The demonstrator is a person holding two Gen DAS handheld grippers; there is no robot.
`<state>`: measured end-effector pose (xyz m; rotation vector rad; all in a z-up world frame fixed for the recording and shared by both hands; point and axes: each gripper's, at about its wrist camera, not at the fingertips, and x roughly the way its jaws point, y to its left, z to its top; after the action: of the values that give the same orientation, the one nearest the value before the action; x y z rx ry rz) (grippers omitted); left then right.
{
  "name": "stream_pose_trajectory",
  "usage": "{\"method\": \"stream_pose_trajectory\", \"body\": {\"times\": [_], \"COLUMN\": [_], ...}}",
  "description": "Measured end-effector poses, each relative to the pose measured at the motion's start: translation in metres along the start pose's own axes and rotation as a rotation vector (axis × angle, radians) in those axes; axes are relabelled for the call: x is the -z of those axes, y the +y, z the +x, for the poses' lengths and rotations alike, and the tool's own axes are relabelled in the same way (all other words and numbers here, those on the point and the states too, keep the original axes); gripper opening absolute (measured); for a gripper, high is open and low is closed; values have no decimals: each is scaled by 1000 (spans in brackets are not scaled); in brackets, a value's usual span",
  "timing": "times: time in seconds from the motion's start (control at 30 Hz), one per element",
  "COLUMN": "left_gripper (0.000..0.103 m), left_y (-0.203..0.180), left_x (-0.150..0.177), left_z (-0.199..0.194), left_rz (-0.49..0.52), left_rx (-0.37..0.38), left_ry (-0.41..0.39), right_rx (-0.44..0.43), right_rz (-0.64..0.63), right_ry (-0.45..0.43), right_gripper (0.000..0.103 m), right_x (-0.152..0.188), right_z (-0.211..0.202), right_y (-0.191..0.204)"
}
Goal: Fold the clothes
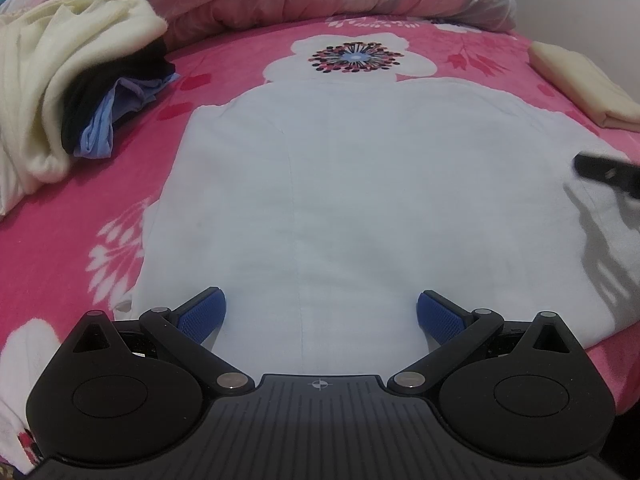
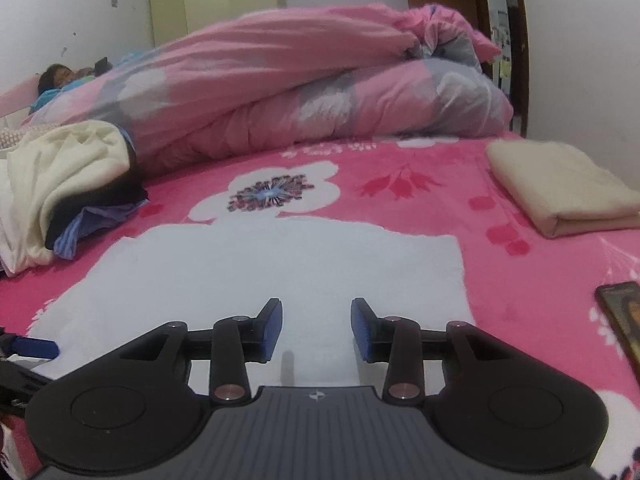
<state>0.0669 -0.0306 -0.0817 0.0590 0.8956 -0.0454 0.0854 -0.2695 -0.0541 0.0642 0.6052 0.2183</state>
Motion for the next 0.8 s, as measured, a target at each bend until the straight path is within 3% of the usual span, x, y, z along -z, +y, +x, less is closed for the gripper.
{"method": "stream_pose_trajectory", "body": {"times": [0.13,0.27,0.4,0.57,0.8], "left_gripper": [103,103,103,103,103], "left_y": [1,6,9,10,-1], "left_x": [1,1,-1,-33,-81], "left_z": [0,-5,-25,-27,35], "left_rz": [11,-11,4,31,57], "left_rx": [10,4,71,82,55], "left_ry": [-9,-45,-115,-190,-147], "right_rx": [13,24,21,14,2], "right_rz": [24,-9,-28,-31,-25], "right_ry": [67,56,41,18,-16], "right_gripper": [42,43,43,43,43], "right_x": [13,20,25,29,34], "right_z": [30,34,33,32,31], "right_y": [-13,-10,-10,-11,-14]}}
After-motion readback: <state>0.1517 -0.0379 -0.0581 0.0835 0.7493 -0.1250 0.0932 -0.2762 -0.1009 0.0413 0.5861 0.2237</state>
